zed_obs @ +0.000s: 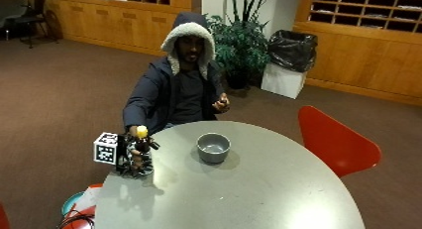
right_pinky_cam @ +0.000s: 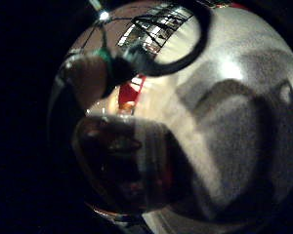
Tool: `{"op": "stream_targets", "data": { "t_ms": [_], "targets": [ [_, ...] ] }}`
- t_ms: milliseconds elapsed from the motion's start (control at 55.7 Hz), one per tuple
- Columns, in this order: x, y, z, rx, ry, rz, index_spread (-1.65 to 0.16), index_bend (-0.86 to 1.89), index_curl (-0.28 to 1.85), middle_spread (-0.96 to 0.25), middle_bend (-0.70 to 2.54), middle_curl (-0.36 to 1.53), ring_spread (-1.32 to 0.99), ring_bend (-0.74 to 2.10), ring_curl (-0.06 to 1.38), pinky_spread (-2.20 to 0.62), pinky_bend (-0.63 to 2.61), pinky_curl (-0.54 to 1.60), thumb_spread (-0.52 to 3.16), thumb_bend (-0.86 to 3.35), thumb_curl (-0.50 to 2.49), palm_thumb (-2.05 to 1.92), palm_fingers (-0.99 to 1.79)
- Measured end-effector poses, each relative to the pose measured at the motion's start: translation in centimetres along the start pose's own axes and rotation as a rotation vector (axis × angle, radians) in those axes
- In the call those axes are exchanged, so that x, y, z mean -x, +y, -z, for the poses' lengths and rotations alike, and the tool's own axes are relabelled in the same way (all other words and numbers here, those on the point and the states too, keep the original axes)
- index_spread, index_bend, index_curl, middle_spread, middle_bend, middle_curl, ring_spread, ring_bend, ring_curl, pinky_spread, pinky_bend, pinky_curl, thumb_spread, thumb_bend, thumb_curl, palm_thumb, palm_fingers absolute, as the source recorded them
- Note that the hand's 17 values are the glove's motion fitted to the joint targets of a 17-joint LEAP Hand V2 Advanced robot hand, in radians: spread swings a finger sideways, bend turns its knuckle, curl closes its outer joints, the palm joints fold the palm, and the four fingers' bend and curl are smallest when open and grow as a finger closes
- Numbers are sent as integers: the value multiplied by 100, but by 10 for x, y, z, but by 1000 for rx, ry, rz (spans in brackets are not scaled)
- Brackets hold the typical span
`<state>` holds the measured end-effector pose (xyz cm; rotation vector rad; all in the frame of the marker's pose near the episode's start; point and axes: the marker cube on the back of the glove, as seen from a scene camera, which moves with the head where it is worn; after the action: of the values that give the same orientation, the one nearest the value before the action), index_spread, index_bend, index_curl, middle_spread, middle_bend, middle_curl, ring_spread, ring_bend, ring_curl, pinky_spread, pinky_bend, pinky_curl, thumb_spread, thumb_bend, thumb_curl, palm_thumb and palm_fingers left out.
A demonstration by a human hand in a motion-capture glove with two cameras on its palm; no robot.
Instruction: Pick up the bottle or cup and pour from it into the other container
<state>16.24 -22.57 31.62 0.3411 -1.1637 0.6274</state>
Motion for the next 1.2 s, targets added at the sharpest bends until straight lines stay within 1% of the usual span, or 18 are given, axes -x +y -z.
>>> {"op": "stream_targets", "data": {
  "t_ms": [54,72,126,198,377,575,647,772,862,880,934,952,1006,1078,1113,1167,1203],
  "targets": [
    [-4,3,0,-22,22,23,-29,17,32,-16,24,33,-1,48,25,31,19,31,75,6,44,82,96],
    [-4,3,0,-28,32,30,-28,18,33,-17,28,34,-3,50,27,30,18,31,73,8,46,88,107],
    [-2,1,0,-46,53,44,-28,19,35,-19,31,37,-8,54,30,22,19,31,62,7,49,93,121],
    [0,0,-1,-69,63,69,-27,21,39,-21,35,40,-13,57,34,14,20,33,50,4,53,97,129],
    [2,8,6,-95,107,114,-26,28,45,-23,41,45,-17,59,38,-1,25,36,31,-2,61,102,135],
    [5,14,13,-90,144,141,-26,32,49,-24,46,49,-18,62,41,-7,29,37,19,-3,67,102,135],
    [19,14,13,-83,135,129,-25,33,50,-25,47,49,-19,63,42,-8,30,38,17,-3,68,102,135],
    [58,20,11,-83,163,213,-25,33,51,-25,48,50,-19,64,42,-9,32,38,14,-3,71,101,134],
    [93,23,5,-40,259,284,-25,33,52,-25,48,51,-19,64,43,-9,32,38,13,-3,72,101,134],
    [100,25,5,-5,292,313,-25,33,52,-25,48,51,-19,64,43,-9,32,38,13,-3,72,101,134],
    [116,37,8,184,420,431,-25,33,52,-25,48,51,-19,65,43,-9,33,38,12,-3,73,101,134],
    [122,39,7,214,463,448,-25,33,52,-25,48,51,-19,65,43,-9,33,38,12,-3,73,101,134],
    [144,41,-4,178,594,451,-25,33,53,-24,49,51,-19,64,43,-9,33,39,12,-3,74,101,133],
    [168,30,-27,38,758,498,-25,33,53,-24,49,51,-19,64,43,-9,34,39,11,-3,74,100,133],
    [178,31,-36,35,848,489,-25,33,53,-24,49,52,-19,64,43,-9,34,39,11,-3,75,101,132],
    [189,41,-47,70,970,411,-25,32,53,-24,49,52,-18,64,43,-8,34,39,11,-3,75,101,132],
    [193,38,-57,51,1019,464,-25,32,53,-23,49,52,-18,64,43,-8,34,39,11,-3,75,101,131]
  ]
}}
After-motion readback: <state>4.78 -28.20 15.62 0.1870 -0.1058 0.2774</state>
